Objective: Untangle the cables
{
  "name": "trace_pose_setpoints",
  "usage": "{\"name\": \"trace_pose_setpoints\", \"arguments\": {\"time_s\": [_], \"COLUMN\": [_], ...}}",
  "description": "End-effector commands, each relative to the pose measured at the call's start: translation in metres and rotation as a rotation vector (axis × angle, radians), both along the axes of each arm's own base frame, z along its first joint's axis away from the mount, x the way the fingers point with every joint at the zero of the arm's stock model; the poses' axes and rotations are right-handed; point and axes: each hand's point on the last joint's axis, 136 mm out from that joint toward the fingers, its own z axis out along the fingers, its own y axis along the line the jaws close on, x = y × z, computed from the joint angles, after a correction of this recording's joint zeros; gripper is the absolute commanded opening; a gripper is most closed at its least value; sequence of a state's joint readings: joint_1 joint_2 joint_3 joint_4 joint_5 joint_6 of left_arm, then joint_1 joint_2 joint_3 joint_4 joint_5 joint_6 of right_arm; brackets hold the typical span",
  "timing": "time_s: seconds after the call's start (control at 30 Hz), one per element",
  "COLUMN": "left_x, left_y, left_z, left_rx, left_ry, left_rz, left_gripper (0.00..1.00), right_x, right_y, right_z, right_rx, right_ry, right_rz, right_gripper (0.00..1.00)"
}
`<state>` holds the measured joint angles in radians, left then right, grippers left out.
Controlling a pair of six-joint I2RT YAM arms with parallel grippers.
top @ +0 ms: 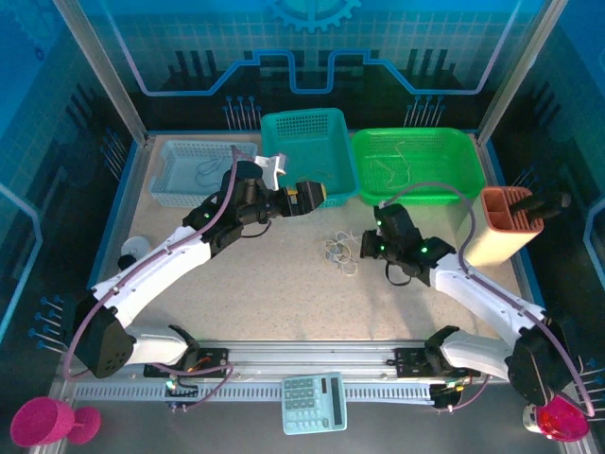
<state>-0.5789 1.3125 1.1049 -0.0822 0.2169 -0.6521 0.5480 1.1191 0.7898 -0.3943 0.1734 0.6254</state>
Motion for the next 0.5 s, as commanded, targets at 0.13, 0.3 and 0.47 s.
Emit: {"name": "trace_pose_setpoints", "arguments": {"time_s": [0.13, 0.3, 0.47], "left_x": [0.003, 0.005, 0.007], "left_y": [0.007, 0.013, 0.018], "left_z": [0.003, -0.006, -0.019], "left_rx": [0.037, 0.069, 0.077], "left_ry": [-0.031, -0.035, -0.017], "left_rz": [0.01, 0.02, 0.027], "left_gripper": [0.99, 0.99, 0.99], "right_x": [0.02, 0.029, 0.032], "right_y": [0.016, 0.023, 0.025], "right_z": [0.1, 0.139, 0.15], "right_rx": [0.067, 0.138, 0.178], "right_ry": [-0.216, -0.283, -0.304], "right_rz": [0.129, 0.163, 0.172], "right_gripper": [0.0, 0.0, 0.0]}}
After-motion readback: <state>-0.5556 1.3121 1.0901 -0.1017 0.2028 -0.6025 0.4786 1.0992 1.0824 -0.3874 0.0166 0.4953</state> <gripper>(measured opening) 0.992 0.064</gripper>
